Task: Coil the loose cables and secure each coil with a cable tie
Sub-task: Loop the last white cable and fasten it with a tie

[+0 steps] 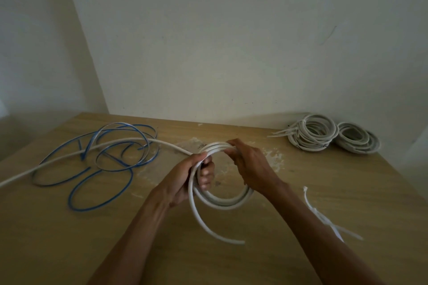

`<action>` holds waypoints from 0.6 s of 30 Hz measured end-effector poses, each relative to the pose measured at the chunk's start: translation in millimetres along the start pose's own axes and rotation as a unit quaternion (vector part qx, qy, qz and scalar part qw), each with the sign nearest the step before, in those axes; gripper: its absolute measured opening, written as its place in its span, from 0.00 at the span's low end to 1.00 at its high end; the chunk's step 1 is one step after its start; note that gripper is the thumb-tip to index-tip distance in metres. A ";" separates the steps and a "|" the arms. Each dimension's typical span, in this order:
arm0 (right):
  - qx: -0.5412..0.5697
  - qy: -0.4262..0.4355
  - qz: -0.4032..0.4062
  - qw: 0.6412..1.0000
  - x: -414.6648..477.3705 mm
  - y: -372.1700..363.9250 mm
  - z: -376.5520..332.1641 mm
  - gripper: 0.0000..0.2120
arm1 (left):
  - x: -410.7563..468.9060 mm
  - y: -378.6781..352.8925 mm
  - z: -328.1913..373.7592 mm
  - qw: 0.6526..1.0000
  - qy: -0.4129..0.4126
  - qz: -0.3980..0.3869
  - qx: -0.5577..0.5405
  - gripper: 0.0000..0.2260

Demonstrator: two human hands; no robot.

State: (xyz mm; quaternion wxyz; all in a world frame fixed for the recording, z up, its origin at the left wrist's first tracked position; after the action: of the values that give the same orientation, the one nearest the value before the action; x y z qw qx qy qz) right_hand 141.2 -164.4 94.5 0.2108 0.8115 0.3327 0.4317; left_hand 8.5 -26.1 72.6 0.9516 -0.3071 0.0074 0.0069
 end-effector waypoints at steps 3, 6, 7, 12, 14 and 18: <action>-0.104 0.001 -0.006 0.995 -1.7 -1.5 2.7 0.22 | 2.1 -6.2 -2.5 0.989 0.005 0.133 0.063 0.13; -0.222 0.001 -0.002 0.975 -2.5 -6.1 -3.1 0.26 | 2.1 -10.4 -4.8 0.960 0.002 0.252 0.124 0.24; -0.244 -0.005 -0.010 0.970 -2.4 -6.5 -6.1 0.27 | 0.5 -10.5 -5.4 0.952 0.004 0.275 0.133 0.27; -0.248 -0.004 -0.123 0.961 -4.6 -6.8 -10.5 0.34 | -7.9 -9.9 4.9 0.925 -0.003 0.298 0.234 0.30; -0.183 0.028 -0.112 0.976 -4.9 -9.6 -20.1 0.35 | -9.8 -16.0 8.4 0.924 -0.013 0.258 0.280 0.29; -0.041 0.039 -0.063 0.996 2.6 -14.4 -41.4 0.28 | -8.8 -28.9 9.5 0.910 -0.035 0.224 0.346 0.28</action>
State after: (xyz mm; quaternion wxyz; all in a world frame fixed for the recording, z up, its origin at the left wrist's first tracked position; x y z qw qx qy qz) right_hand 102.2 -150.3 109.2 0.2577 0.7623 0.3728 0.4620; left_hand 0.3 -44.1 97.4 0.9713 0.0514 0.0446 0.2280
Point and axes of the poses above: each hand's wrist, its own x-axis towards the middle knuckle, its own y-axis out of the back of the hand, z = x × y, the point moved 2 cm from there along x, towards the middle knuckle, and after that the axes turned 4 degrees about x, right-handed, at the moved point
